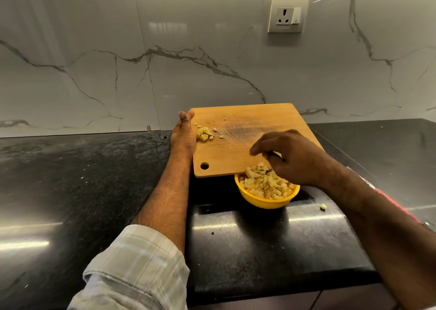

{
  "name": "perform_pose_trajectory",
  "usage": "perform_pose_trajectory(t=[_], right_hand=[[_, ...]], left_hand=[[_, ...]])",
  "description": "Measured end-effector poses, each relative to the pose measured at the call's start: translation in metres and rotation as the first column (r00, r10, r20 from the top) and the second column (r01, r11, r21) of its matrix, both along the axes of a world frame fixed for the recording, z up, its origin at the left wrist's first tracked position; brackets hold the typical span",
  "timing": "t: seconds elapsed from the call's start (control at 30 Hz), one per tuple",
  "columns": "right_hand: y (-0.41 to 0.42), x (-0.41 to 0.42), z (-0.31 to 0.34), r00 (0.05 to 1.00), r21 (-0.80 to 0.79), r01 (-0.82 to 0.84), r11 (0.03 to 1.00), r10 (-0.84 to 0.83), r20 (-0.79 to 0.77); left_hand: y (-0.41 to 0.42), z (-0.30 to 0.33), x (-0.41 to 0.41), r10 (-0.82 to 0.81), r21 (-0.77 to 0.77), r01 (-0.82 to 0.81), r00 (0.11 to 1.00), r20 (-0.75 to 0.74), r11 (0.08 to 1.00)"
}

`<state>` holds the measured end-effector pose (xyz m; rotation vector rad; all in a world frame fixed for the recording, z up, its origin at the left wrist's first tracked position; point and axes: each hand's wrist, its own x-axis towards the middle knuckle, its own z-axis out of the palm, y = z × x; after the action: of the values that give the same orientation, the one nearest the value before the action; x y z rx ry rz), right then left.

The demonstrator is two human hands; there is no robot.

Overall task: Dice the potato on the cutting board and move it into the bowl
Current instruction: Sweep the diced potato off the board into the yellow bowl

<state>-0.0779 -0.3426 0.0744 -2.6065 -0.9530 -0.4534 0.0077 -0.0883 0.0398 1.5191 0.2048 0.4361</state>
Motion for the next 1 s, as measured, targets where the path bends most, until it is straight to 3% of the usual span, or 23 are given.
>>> perform_pose_trajectory(t=[0.07,0.13,0.2,0.37,0.43,0.53,0.63,0.7,0.83,1.0], right_hand=[[-0.005,0.006,-0.006,0.980,0.058,0.188,0.981,-0.190,0.050],[-0.005,0.008,-0.013,0.921,0.000,0.389,0.921,-0.389,0.032],[0.002,0.004,-0.018,0.889,-0.083,0.457,0.885,-0.458,0.016],[0.019,-0.014,-0.019,0.959,-0.199,0.278,0.940,-0.281,0.013],[0.017,-0.021,-0.017,0.980,-0.110,0.187,0.976,-0.192,-0.042],[0.003,-0.015,-0.017,0.968,0.051,0.250,0.967,-0.250,-0.003],[0.008,-0.016,-0.023,0.947,-0.104,0.321,0.941,-0.318,0.041],[0.021,-0.023,-0.025,0.972,-0.115,0.234,0.966,-0.230,0.044],[0.046,-0.004,-0.007,0.995,0.112,0.098,0.989,-0.101,0.020],[0.088,0.058,0.003,0.996,0.026,0.041,0.999,-0.039,-0.076]], left_hand=[[0.001,-0.001,0.001,0.002,-0.005,-0.002,1.000,0.010,1.000],[0.002,-0.002,0.003,0.006,-0.005,-0.006,1.000,0.021,1.000],[0.003,-0.003,0.004,0.012,-0.007,-0.012,0.999,0.031,1.000],[0.004,-0.003,0.007,0.004,-0.011,-0.003,0.999,0.044,1.000],[0.004,-0.004,0.007,0.001,-0.008,-0.001,0.999,0.035,1.000],[0.005,-0.005,0.007,0.003,-0.020,-0.003,1.000,0.025,1.000],[0.005,-0.006,0.008,0.003,-0.023,-0.002,1.000,0.022,1.000],[0.004,-0.006,0.008,-0.002,-0.012,0.002,1.000,0.028,1.000],[0.006,-0.006,0.007,0.004,-0.027,-0.004,1.000,0.022,1.000],[0.004,0.002,0.005,-0.016,-0.084,0.014,0.999,-0.027,0.996]])
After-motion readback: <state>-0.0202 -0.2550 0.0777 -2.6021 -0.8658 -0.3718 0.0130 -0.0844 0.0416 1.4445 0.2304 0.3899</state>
